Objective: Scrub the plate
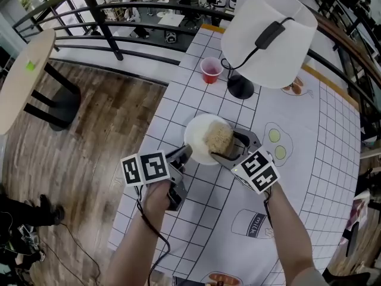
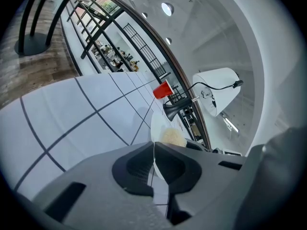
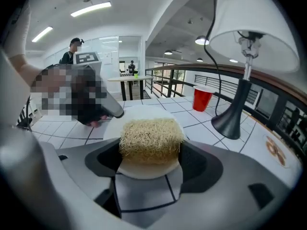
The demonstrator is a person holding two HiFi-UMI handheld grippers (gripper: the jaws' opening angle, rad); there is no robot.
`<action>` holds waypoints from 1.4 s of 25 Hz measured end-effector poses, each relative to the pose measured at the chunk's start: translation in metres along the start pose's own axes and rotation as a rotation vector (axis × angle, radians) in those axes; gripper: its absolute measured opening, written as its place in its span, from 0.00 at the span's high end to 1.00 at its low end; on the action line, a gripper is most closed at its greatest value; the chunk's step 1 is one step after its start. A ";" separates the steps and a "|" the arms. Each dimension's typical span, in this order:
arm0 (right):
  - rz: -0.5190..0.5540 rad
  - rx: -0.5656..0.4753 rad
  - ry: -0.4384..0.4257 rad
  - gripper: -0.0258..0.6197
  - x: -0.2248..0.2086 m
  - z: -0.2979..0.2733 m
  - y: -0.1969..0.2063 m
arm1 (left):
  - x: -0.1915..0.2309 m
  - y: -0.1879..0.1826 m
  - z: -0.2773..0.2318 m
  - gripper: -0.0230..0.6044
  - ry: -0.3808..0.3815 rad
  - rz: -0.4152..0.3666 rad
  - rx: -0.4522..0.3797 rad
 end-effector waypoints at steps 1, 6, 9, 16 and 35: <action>-0.005 0.001 0.011 0.39 -0.003 0.004 0.003 | 0.000 0.000 0.000 0.93 0.002 0.001 -0.001; -0.021 0.009 0.040 0.39 -0.016 0.020 0.015 | -0.001 0.001 0.000 0.93 -0.001 -0.007 -0.009; -0.033 0.004 0.042 0.39 -0.016 0.022 0.017 | -0.001 0.000 0.000 0.93 -0.005 -0.006 -0.009; 0.009 -0.151 0.064 0.39 0.002 0.038 -0.004 | -0.001 0.001 0.000 0.93 -0.008 -0.010 -0.011; 0.174 -0.014 -0.063 0.39 0.077 0.000 -0.026 | -0.001 0.003 0.003 0.93 -0.009 -0.011 -0.039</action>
Point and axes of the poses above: the fingertips, and each gripper's own axes: z backward along the fingers, x to its left, y out of its underside, the point moved 10 cm from there along z, backward along the fingers, and after that the axes turned 10 degrees about -y, right-handed, at the moved point
